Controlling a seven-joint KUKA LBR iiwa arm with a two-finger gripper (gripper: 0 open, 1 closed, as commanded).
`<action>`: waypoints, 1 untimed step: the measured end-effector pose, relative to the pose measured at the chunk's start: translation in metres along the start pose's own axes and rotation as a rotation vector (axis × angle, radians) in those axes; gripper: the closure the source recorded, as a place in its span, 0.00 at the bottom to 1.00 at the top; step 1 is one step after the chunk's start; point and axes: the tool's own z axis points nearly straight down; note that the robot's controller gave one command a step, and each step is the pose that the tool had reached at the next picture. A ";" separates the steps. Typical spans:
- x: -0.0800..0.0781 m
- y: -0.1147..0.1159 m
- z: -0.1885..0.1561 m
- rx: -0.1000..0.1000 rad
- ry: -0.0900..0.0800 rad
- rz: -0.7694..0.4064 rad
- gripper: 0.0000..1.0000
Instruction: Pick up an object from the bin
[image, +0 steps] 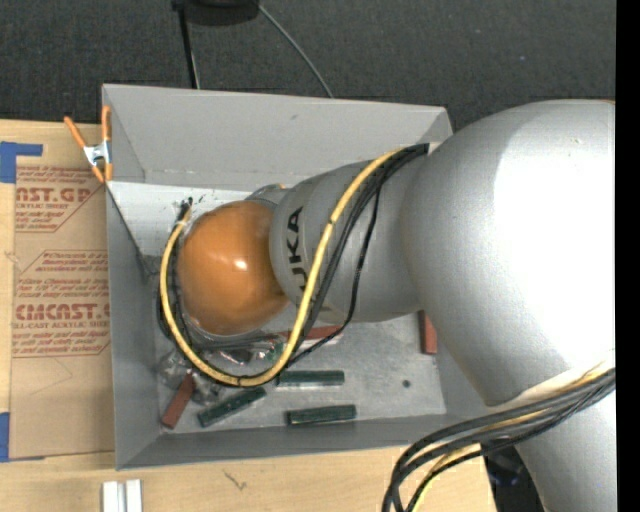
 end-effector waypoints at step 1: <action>0.000 0.000 0.000 0.000 0.000 0.000 1.00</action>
Offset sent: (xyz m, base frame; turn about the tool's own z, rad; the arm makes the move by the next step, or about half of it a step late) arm -0.0002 -0.0001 0.0020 0.0000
